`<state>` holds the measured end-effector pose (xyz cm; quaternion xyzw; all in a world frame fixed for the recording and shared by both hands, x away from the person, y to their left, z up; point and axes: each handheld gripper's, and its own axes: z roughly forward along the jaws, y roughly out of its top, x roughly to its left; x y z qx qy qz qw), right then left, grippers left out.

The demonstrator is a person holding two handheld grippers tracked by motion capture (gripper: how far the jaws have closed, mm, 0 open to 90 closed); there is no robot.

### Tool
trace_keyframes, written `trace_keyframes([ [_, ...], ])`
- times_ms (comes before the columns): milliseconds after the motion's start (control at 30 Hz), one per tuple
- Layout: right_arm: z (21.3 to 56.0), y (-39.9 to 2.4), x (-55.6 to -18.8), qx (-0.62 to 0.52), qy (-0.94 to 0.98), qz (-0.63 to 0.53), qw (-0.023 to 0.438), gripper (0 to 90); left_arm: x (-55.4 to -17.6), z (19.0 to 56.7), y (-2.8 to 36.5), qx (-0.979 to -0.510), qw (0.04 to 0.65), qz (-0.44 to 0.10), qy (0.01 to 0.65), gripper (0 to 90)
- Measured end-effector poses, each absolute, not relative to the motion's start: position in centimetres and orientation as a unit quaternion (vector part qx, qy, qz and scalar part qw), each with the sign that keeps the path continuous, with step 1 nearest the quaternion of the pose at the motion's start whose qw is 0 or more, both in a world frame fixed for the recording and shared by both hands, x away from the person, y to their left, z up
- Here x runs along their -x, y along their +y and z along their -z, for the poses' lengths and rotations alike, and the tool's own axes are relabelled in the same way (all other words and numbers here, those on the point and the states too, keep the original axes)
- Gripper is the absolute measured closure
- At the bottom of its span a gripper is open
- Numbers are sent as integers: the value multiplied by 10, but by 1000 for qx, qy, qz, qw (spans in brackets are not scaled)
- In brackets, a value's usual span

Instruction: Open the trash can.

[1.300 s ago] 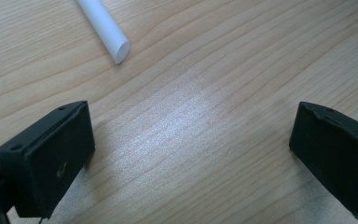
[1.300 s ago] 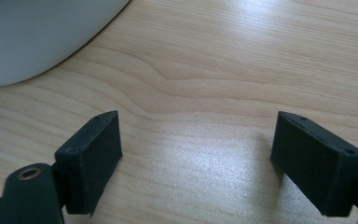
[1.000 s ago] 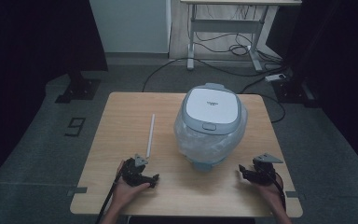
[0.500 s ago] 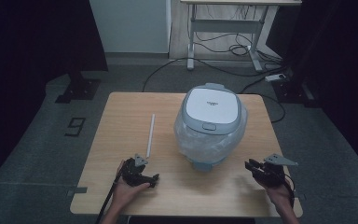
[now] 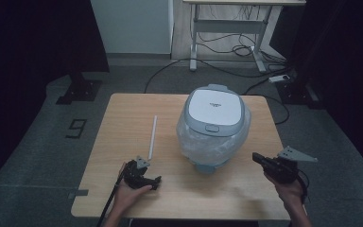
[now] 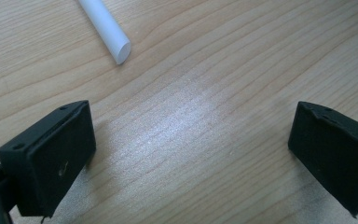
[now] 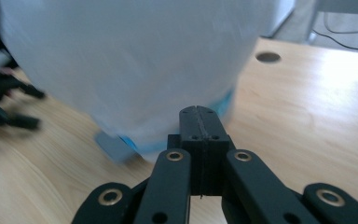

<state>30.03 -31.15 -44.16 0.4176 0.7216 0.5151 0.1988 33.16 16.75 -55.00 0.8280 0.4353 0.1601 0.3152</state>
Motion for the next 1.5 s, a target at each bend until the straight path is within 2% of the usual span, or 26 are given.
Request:
trace_keyframes([
  [67,434,-311,-303,-416,718,-527,184,900,-332,550,167,-828,315,-160,436,0],
  [533,379,-302,-316,-372,727,-554,162,900,-332,550,167,-827,315,-160,436,1],
  [867,350,-293,-320,-344,730,-568,163,900,-332,550,167,-828,315,-160,436,1],
  [1100,341,-285,-321,-329,736,-567,173,900,-332,550,167,-828,315,-160,436,1],
  [1333,336,-277,-328,-328,732,-575,158,900,-331,550,167,-828,315,-160,436,1],
  [1500,332,-273,-334,-333,728,-585,131,900,-331,550,167,-828,315,-160,436,1],
])
